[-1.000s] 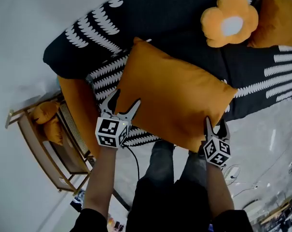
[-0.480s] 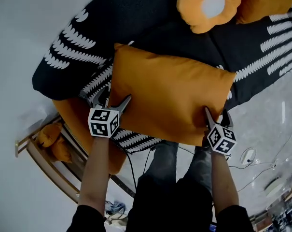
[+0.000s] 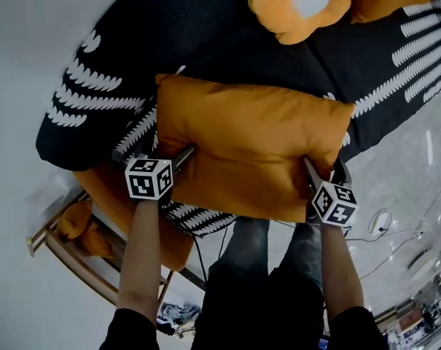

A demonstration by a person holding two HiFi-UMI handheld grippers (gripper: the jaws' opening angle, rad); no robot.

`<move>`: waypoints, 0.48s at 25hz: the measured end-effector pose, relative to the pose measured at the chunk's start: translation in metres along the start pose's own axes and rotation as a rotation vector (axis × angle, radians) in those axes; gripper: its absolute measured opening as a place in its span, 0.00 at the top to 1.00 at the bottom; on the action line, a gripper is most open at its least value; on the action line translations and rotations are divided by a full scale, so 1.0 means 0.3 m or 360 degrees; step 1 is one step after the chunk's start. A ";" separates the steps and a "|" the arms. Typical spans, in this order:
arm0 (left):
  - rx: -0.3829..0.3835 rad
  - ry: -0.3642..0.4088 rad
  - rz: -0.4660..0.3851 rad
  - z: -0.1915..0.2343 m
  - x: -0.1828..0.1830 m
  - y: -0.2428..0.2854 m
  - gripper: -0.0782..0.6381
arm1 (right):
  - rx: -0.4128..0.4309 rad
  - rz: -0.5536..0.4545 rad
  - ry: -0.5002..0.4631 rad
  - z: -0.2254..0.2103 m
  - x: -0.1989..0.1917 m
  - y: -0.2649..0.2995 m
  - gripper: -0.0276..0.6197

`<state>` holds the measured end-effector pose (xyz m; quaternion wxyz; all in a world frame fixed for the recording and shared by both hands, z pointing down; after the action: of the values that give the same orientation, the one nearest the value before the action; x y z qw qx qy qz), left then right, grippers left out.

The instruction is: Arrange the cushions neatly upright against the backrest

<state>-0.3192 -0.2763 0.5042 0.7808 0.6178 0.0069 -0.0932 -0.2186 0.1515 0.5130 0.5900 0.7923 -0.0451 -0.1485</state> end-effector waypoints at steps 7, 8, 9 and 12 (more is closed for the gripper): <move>-0.0242 -0.0143 -0.0024 0.006 -0.004 0.042 0.13 | 0.0153 0.0082 0.0033 -0.023 0.031 0.030 0.26; -0.0254 -0.0147 -0.0041 -0.004 -0.011 0.040 0.15 | 0.0190 0.0108 0.0031 -0.020 0.033 0.031 0.28; -0.0249 -0.0134 -0.0061 -0.019 -0.017 0.033 0.22 | 0.0216 0.0127 0.0016 -0.013 0.034 0.028 0.33; -0.0169 -0.0063 -0.0147 -0.080 -0.038 -0.012 0.41 | 0.0194 0.0109 -0.0075 0.029 0.038 -0.013 0.52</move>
<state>-0.3285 -0.2522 0.4964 0.8073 0.5726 0.0249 -0.1406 -0.2108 0.1417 0.5048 0.5443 0.8210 -0.0951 -0.1438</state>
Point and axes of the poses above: the fingertips, and each gripper's own axes: y forward along the fingers, z to its left, x out of its top, the point moved 7 cm from there along -y, backward along the fingers, and after that the axes turned 13 degrees about z, right-handed, at the moved point
